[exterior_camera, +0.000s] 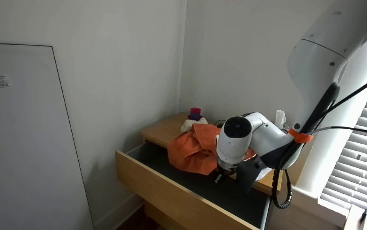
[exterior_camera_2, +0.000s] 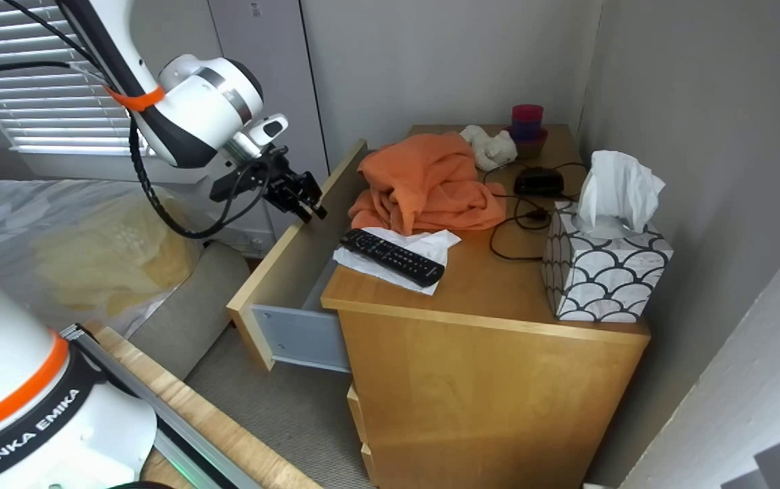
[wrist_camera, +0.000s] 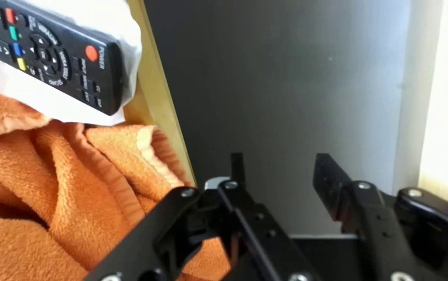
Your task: Open the topmost drawer
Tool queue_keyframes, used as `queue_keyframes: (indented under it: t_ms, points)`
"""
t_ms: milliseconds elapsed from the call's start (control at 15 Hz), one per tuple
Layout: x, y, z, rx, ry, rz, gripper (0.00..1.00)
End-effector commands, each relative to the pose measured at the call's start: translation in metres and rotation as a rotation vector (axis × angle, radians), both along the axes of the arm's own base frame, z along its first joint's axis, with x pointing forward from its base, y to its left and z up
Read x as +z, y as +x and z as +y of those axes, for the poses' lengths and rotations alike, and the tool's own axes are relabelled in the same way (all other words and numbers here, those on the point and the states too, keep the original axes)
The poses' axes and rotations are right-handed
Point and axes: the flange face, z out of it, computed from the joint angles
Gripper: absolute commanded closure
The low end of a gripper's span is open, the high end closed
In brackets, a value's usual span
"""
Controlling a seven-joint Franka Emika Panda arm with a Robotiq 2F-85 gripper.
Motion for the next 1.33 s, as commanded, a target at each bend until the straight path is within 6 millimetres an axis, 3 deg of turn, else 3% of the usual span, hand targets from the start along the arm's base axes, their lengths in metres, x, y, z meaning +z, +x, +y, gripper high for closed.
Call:
queue_keyframes:
  t_ms: [0, 200, 800, 1267]
  points:
    - [-0.023, -0.001, -0.013, -0.007, 0.057, 0.06, 0.8]
    - [-0.042, -0.001, -0.02, 0.017, 0.138, 0.094, 0.99]
    - [-0.053, -0.008, -0.043, 0.114, 0.467, 0.113, 1.0]
    - [-0.077, -0.03, -0.033, 0.229, 0.645, 0.167, 1.0]
